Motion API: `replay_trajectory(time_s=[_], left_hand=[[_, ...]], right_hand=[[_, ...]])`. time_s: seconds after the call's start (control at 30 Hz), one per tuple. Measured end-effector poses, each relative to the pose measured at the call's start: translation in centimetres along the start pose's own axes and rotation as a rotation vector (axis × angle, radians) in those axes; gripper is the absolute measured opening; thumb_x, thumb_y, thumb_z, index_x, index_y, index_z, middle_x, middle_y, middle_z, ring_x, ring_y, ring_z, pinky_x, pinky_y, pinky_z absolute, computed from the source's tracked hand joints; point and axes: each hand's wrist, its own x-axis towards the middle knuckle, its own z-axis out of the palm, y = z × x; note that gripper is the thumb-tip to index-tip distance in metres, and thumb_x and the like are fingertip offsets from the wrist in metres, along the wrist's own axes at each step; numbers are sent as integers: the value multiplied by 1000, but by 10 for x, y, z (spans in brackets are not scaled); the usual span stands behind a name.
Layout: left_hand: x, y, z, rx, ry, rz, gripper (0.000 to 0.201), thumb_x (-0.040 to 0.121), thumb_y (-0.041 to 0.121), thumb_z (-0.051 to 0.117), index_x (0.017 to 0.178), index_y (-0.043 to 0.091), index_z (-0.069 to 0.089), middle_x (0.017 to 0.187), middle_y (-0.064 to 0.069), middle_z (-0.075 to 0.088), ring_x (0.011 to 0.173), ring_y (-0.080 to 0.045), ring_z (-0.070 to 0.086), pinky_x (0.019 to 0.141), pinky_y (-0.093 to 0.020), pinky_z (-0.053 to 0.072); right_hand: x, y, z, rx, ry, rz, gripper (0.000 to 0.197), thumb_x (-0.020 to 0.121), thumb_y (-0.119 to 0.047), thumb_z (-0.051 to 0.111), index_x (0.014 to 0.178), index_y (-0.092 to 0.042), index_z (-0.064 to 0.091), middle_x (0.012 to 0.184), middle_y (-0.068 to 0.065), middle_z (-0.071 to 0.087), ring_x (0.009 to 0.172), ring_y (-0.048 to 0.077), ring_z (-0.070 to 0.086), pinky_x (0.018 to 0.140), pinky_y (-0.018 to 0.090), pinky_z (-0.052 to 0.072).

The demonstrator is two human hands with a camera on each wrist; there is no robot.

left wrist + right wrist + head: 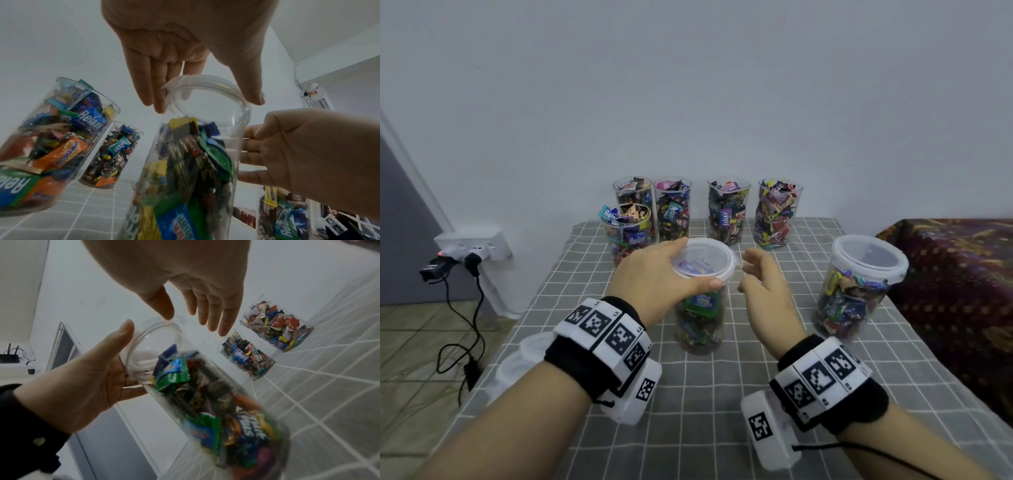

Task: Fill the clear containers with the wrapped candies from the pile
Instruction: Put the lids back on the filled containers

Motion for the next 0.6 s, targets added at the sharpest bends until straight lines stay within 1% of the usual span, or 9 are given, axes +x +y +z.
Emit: replay_trajectory(time_s=[0.07,0.13,0.17,0.23,0.3,0.43,0.47,0.53,0.6], left_hand=[[-1,-1,0,-20,19,3,103,49,78,63,135,23,50,137,4,53,124,-14,49,103,-30,37],[-3,-1,0,-21,24,-5,101,51,78,63,135,24,51,135,4,55,122,-13,50,100,-29,38],[-3,-1,0,-24,27,-8,99,51,78,62,134,25,52,134,5,56,121,-13,51,100,-29,39],[-4,-1,0,-25,29,4,92,53,75,61,130,25,55,128,5,60,117,-13,53,96,-30,41],[-4,1,1,-10,23,22,88,57,75,66,129,26,56,126,5,61,115,-13,54,95,-29,43],[-5,7,3,43,6,23,89,57,77,60,131,30,52,129,9,58,118,-12,51,98,-31,41],[-5,8,4,46,0,18,90,56,77,60,133,30,51,131,9,56,120,-11,49,99,-31,40],[-5,7,6,4,1,12,92,55,76,61,134,29,50,134,9,54,122,-11,48,102,-31,39],[-5,2,11,-76,26,10,91,58,71,68,135,26,49,136,8,52,123,-11,48,103,-29,37]], right_hand=[[2,-6,1,3,-13,-21,44,92,-11,43,136,-13,44,136,1,48,120,12,46,105,36,38],[3,-9,4,-21,-51,-57,46,91,-28,44,134,-14,48,134,0,51,121,12,46,105,35,38],[3,-11,6,-40,-64,-76,45,92,-31,44,133,-15,49,132,-2,52,121,12,46,106,35,37],[3,-13,9,-61,-66,-103,37,98,-26,45,133,-15,48,125,-6,52,118,10,47,104,31,37],[3,-14,10,-68,-57,-119,33,98,-22,45,131,-16,49,119,-7,52,113,9,48,100,28,38],[5,-11,11,-60,-34,-143,16,97,-19,46,110,-24,54,111,-3,59,104,13,55,94,30,43],[6,-9,12,-48,-31,-143,17,97,-23,47,111,-22,56,112,-2,61,105,14,56,95,34,44],[7,-6,15,-14,-37,-133,34,91,-35,45,118,-19,58,114,0,62,107,15,57,96,42,46],[6,-4,20,26,-41,-134,46,85,-44,41,118,-18,58,112,0,64,105,15,59,95,45,47]])
